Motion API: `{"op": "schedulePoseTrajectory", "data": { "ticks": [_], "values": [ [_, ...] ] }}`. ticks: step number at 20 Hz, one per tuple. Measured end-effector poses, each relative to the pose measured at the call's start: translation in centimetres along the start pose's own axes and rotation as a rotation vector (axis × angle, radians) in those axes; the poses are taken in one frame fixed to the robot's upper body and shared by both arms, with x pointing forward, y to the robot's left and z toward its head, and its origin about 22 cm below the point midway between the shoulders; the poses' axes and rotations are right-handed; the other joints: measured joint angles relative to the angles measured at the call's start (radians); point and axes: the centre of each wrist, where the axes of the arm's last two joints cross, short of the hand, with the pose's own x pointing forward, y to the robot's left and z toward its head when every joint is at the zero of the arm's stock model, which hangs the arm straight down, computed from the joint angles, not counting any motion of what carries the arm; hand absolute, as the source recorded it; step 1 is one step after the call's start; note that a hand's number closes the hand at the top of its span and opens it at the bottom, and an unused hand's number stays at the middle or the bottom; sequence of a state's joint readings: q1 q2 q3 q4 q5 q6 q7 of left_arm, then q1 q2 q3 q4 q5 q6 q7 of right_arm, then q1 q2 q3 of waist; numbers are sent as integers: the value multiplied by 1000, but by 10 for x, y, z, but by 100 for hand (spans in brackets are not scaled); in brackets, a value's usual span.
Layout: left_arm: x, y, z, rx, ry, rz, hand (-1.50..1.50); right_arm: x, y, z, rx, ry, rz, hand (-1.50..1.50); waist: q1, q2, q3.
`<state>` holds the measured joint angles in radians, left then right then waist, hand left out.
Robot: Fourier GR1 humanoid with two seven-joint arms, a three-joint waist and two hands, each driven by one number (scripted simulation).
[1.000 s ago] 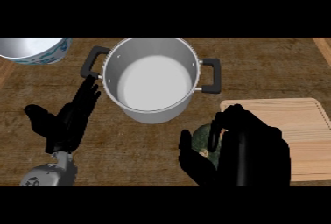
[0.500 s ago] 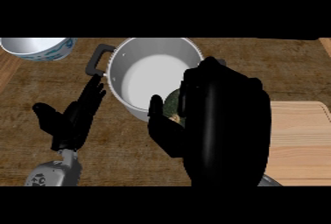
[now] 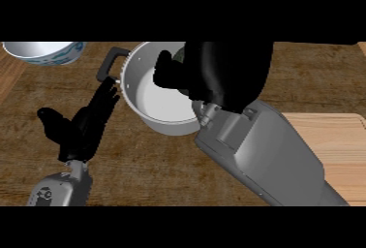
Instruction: Pick the squash from the cutting board and place it in the pot
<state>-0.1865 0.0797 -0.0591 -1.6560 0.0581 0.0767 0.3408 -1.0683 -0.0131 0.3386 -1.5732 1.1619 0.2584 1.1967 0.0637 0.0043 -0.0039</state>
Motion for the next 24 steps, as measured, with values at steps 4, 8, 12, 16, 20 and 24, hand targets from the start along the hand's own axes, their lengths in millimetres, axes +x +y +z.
{"op": "schedulePoseTrajectory", "data": {
  "ticks": [4,8,12,16,20,24],
  "values": [
    [-2,2,4,0,-1,-1,0,12,18,-21,55,31,26,150,2,2,1],
    [-2,-1,4,0,-1,3,0,14,40,-38,142,60,41,150,2,5,1],
    [-2,-2,3,-6,2,4,0,2,55,-53,218,147,-40,-150,8,8,2],
    [1,-2,-1,-8,-5,5,0,-10,69,-61,280,210,-155,-150,12,10,3],
    [3,-2,-2,-16,-5,0,0,-14,75,-64,236,226,-303,-150,13,9,3],
    [0,4,0,-4,2,1,0,-15,76,-62,75,202,-425,-150,-1,4,3]
  ]
}}
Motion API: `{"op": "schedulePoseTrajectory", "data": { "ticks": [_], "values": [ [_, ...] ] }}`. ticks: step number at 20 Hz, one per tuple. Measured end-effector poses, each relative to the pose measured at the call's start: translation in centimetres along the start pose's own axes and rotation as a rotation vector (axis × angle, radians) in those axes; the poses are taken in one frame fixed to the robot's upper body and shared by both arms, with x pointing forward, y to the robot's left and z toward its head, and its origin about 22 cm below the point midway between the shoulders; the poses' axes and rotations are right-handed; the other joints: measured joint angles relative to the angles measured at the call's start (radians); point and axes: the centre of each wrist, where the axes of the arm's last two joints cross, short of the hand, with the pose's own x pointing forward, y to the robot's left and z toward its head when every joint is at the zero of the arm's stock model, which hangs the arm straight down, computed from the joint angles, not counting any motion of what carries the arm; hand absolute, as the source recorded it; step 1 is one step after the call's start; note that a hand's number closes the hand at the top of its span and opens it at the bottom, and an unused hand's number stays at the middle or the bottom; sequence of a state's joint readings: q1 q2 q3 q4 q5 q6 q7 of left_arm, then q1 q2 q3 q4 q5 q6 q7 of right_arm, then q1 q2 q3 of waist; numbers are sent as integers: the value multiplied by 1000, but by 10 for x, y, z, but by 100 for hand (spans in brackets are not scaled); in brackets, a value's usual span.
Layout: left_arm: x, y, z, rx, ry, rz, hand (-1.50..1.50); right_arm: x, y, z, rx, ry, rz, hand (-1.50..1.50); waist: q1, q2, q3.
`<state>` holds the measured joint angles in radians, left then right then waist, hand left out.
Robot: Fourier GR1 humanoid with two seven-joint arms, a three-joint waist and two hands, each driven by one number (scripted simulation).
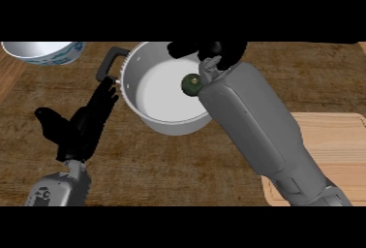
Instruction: Pick the squash from the cutting board and place it in the pot
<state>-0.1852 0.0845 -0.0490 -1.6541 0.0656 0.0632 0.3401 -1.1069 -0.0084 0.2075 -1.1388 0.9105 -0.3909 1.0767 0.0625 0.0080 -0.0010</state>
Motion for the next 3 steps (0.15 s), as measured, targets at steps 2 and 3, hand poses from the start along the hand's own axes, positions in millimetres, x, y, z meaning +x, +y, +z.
{"op": "schedulePoseTrajectory", "data": {
  "ticks": [2,3],
  "values": [
    [2,2,2,9,-1,2,0,1,-2,-2,-75,-15,-54,-150,-7,-3,0],
    [1,4,3,14,-1,2,0,1,-2,-4,-108,-22,-77,-150,-13,-4,0]
  ]
}}
